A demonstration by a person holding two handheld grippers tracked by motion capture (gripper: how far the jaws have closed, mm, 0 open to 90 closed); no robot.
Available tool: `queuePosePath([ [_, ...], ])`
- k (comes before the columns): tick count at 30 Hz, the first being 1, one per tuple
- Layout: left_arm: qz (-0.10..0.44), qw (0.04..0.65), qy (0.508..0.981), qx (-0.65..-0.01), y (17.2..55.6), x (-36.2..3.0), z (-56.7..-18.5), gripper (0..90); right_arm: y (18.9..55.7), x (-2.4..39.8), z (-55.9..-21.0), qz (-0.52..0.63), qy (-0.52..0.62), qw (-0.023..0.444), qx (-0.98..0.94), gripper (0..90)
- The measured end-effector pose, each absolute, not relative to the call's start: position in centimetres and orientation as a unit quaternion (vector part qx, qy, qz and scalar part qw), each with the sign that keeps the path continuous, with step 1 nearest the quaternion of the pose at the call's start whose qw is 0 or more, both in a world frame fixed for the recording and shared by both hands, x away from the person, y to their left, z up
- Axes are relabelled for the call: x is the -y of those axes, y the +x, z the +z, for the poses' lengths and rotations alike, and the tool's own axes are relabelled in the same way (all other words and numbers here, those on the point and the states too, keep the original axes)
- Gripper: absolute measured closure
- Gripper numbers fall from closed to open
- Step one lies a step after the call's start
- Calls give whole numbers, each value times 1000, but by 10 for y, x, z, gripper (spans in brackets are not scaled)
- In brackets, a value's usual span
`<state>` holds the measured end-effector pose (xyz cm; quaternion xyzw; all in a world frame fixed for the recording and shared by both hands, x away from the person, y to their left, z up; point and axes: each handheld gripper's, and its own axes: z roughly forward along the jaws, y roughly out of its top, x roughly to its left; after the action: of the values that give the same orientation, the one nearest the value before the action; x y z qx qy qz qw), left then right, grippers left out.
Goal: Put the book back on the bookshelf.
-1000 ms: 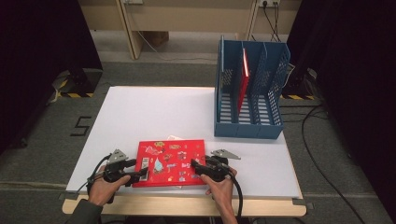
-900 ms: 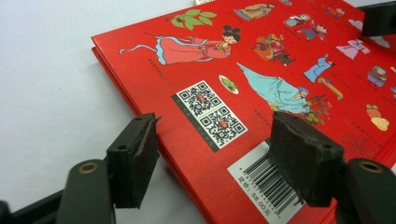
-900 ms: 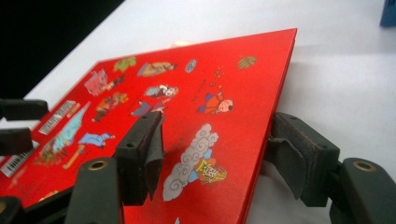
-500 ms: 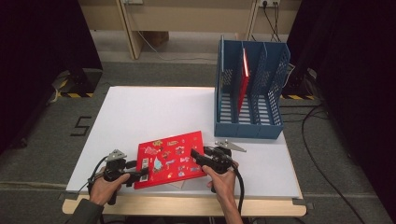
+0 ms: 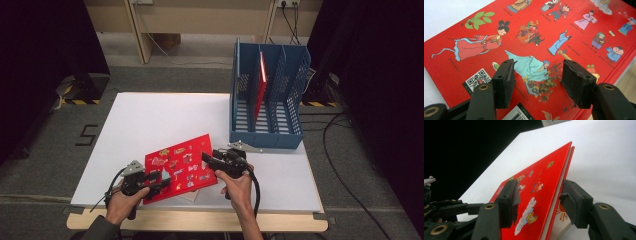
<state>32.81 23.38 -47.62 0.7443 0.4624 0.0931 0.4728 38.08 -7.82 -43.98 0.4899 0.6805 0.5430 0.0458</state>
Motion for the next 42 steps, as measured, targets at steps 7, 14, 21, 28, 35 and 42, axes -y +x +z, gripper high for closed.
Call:
queuePosePath([
  [7,77,471,742,-470,331,-239,-480,410,385,85,-461,528,501,28,-685,561],
  [14,90,460,752,-463,330,-239,-477,410,389,94,-475,529,509,1,-679,589],
  [21,143,427,735,-507,335,-272,-475,346,377,99,-471,505,508,37,-697,504],
  [28,146,407,741,-514,334,-289,-480,379,365,94,-484,492,516,32,-701,445],
  [35,151,401,744,-512,334,-289,-479,423,357,91,-494,486,521,24,-702,419],
  [42,150,389,749,-515,334,-287,-482,461,353,92,-500,506,522,0,-687,387],
])
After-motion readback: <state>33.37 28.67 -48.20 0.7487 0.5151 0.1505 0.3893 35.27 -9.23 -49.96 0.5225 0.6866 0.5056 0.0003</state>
